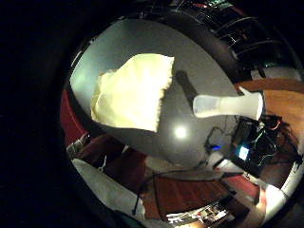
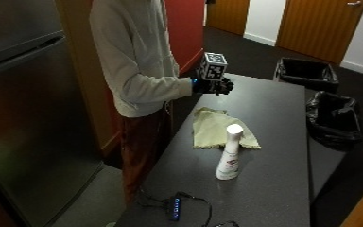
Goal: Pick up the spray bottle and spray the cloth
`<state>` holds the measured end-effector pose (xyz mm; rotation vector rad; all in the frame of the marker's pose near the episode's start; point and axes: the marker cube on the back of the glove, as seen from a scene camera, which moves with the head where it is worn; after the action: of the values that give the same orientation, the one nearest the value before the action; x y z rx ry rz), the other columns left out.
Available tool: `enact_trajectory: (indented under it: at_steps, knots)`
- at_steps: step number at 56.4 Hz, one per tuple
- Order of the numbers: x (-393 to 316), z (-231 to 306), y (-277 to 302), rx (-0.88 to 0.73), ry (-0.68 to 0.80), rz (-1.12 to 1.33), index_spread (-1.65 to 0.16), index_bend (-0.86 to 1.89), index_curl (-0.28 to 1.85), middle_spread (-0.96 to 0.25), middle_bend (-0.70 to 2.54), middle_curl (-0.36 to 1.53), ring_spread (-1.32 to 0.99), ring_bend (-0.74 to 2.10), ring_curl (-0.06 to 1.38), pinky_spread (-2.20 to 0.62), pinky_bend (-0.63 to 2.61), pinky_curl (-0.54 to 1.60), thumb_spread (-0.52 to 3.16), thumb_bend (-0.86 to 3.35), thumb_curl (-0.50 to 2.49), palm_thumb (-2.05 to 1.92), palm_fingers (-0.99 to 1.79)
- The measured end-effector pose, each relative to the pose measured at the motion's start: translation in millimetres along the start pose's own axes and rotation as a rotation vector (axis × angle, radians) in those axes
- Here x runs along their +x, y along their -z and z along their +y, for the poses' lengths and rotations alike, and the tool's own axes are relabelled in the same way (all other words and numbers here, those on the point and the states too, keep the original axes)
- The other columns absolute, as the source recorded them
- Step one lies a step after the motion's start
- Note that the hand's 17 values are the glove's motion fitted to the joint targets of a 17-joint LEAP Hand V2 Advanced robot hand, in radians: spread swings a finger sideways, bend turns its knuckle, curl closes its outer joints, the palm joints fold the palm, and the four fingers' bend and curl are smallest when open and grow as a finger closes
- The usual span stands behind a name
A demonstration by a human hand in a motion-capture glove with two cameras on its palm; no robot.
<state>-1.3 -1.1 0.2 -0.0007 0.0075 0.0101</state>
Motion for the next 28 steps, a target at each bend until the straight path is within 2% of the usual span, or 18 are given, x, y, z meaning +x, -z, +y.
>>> enact_trajectory:
  at_steps: [10,28]
  knots:
    - [-8.0,0.8,6.0,0.036,-0.002,0.023,-0.36,0.19,0.16,-0.04,0.22,0.13,0.01,0.18,0.07,0.16,0.33,0.16,0.75,0.21,0.19,0.54,0.13]
    - [-3.4,26.5,27.3,0.179,-0.087,0.055,-0.42,0.18,0.25,-0.05,0.2,0.22,0.01,0.19,0.12,0.2,0.32,0.24,0.93,0.07,0.29,0.61,0.09]
